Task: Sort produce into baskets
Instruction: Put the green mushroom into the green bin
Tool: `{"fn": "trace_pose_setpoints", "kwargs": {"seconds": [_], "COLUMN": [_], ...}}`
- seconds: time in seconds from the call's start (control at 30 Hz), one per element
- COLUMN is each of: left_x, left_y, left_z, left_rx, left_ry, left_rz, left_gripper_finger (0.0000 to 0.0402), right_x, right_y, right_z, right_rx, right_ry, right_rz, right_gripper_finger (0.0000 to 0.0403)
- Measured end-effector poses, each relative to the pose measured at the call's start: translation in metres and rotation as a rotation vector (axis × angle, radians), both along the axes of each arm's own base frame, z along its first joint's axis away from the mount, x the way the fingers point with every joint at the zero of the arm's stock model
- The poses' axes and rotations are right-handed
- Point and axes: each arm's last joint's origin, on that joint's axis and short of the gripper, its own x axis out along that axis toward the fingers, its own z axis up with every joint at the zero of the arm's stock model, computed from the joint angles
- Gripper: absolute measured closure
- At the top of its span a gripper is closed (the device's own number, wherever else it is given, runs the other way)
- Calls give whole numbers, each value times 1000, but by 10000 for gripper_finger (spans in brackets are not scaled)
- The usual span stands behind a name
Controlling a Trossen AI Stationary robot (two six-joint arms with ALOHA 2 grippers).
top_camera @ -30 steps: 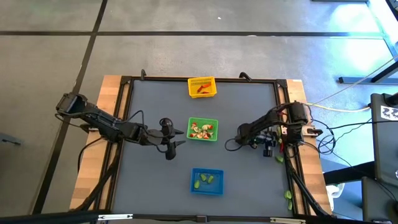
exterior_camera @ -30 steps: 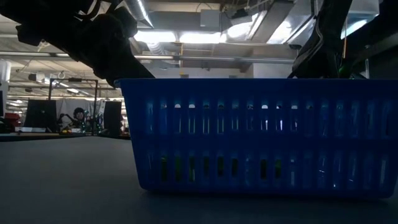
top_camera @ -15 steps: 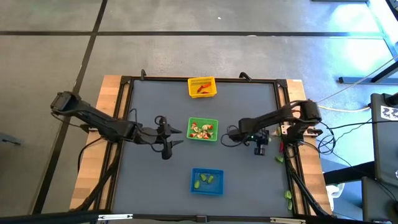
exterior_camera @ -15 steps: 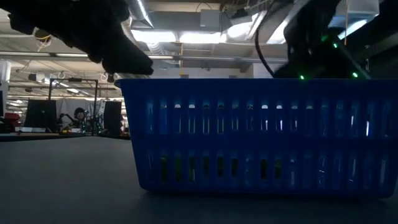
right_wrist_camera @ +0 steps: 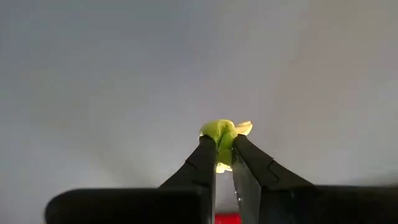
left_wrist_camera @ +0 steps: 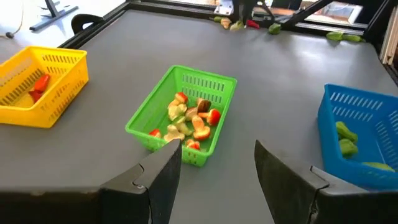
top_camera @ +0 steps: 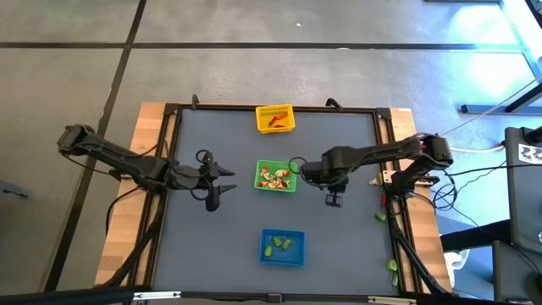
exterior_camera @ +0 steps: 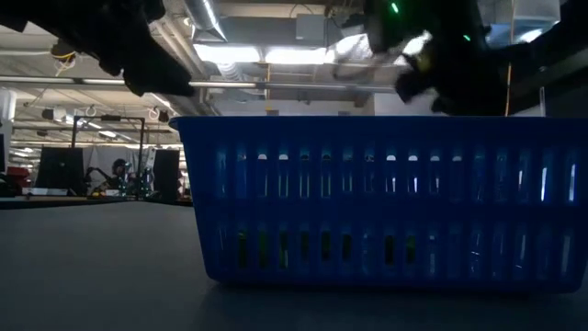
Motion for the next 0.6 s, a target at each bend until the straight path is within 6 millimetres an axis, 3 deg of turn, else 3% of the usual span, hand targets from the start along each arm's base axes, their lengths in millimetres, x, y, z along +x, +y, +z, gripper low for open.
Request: {"fn": "trace_pose_setpoints", "kwargs": {"seconds": [0.27, 0.6], "left_x": [-2, 5], "left_y": [1, -1], "left_z": [-4, -15], "left_rx": [-3, 13], "left_ry": [35, 87], "left_rz": [9, 25], "left_gripper_finger": [202, 202], "right_x": [41, 84], "right_y": [1, -1], "right_z": [29, 24], "right_rx": [-13, -121], "right_ry": [-396, -712], "right_rz": [-4, 77], "right_gripper_finger": [367, 364]}}
